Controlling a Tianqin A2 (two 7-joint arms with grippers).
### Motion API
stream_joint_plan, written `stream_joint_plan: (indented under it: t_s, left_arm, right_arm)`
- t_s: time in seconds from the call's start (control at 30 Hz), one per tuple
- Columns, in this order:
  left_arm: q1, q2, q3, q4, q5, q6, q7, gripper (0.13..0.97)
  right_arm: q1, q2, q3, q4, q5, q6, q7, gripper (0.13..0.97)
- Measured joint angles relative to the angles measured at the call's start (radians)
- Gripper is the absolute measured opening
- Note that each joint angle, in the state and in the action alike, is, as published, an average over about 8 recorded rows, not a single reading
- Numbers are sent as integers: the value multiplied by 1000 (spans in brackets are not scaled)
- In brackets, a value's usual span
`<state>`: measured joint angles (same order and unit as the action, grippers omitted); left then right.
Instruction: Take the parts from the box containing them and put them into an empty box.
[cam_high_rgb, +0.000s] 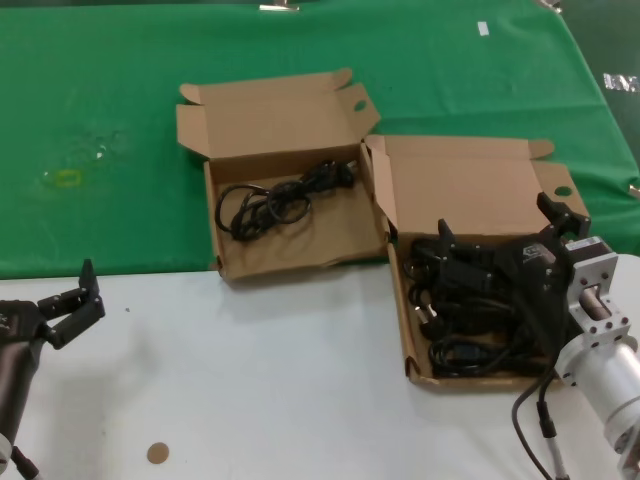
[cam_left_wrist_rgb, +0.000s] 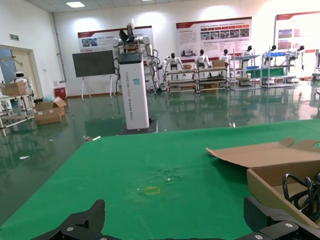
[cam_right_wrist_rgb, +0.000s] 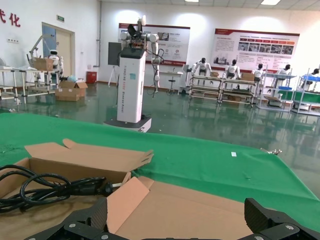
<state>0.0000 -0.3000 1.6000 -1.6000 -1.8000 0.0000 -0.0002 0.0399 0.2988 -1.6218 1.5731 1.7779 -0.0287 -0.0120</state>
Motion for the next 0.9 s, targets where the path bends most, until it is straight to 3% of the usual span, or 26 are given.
stream_joint_plan:
  t_s: [0.9]
  left_arm:
    - [0, 0, 0, 0, 0, 0, 0, 966]
  right_arm:
    - [0, 0, 0, 0, 0, 0, 0, 966]
